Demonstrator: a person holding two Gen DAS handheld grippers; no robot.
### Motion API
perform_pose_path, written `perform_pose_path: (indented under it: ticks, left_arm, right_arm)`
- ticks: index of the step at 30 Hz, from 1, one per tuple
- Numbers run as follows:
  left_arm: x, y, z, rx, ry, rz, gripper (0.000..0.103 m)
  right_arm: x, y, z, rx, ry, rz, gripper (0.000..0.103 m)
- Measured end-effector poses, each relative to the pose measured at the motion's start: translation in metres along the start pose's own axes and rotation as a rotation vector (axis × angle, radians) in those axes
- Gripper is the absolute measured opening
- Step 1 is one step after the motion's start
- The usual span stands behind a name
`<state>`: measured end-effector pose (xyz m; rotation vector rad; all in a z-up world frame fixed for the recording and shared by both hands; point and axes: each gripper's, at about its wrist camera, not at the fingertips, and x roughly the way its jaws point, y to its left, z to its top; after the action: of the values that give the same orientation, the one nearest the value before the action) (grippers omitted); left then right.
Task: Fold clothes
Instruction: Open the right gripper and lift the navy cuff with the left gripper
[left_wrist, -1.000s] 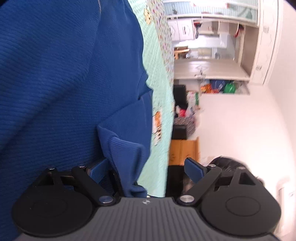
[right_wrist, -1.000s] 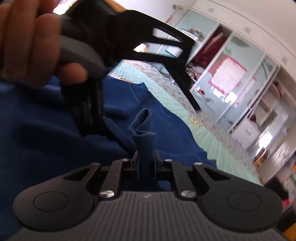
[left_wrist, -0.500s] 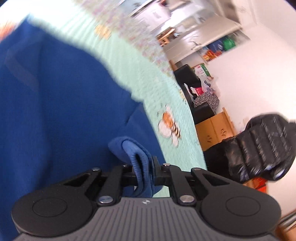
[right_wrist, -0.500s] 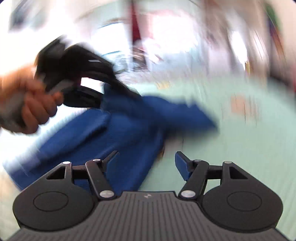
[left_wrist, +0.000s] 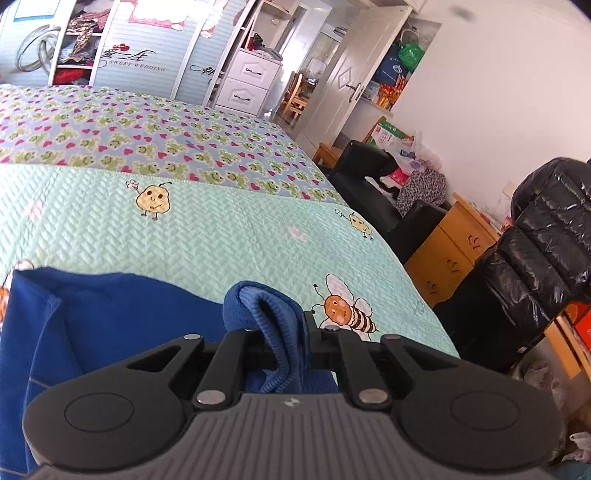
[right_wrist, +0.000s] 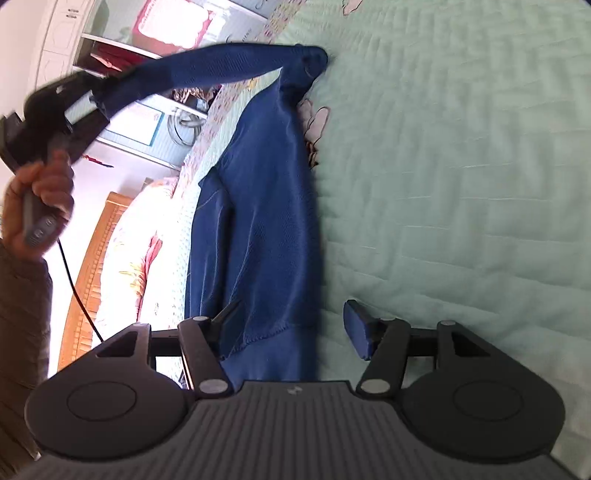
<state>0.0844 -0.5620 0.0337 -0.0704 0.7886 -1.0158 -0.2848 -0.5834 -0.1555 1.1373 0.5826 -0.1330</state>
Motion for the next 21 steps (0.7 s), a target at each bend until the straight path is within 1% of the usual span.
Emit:
perform_pose_path:
  ticks: [1, 2, 3, 4, 5, 7, 8, 12, 15, 18, 21]
  left_arm:
    - [0.002, 0.0, 0.004, 0.001, 0.005, -0.001, 0.01]
    - [0.002, 0.002, 0.008, 0.0, 0.01, -0.003, 0.01]
    - [0.002, 0.003, 0.012, -0.001, 0.013, -0.003, 0.009]
    - [0.003, 0.005, 0.016, -0.004, 0.016, -0.002, 0.009]
    - [0.004, 0.007, 0.02, -0.008, 0.018, 0.0, 0.009]
    - [0.004, 0.011, 0.029, -0.013, 0.014, 0.003, 0.009]
    - [0.002, 0.013, 0.033, -0.012, 0.009, 0.004, 0.009]
    - [-0.014, 0.022, 0.058, -0.012, -0.047, 0.0, 0.009]
    - [-0.038, 0.033, 0.077, -0.012, -0.104, -0.006, 0.009]
    - [-0.068, 0.052, 0.091, -0.014, -0.158, 0.011, 0.009]
    - [-0.096, 0.081, 0.098, -0.049, -0.204, 0.046, 0.009]
  right_arm:
    - [0.001, 0.002, -0.004, -0.03, 0.006, -0.007, 0.061]
    - [0.002, 0.004, -0.006, -0.05, 0.001, -0.014, 0.054]
    - [0.004, 0.001, -0.006, -0.051, 0.003, -0.022, 0.035]
    - [0.006, -0.002, -0.006, -0.052, 0.004, -0.03, 0.019]
    - [0.008, -0.005, -0.007, -0.054, 0.006, -0.038, 0.01]
    - [0.01, -0.01, -0.005, -0.069, 0.003, -0.053, 0.01]
    - [0.01, -0.006, -0.004, -0.105, 0.0, -0.07, 0.01]
    - [0.016, 0.025, -0.01, -0.333, -0.012, -0.188, 0.01]
    - [0.026, 0.053, -0.012, -0.487, -0.011, -0.246, 0.01]
    - [0.034, 0.086, -0.021, -0.675, 0.003, -0.292, 0.01]
    - [0.045, 0.118, -0.032, -0.821, 0.03, -0.285, 0.011]
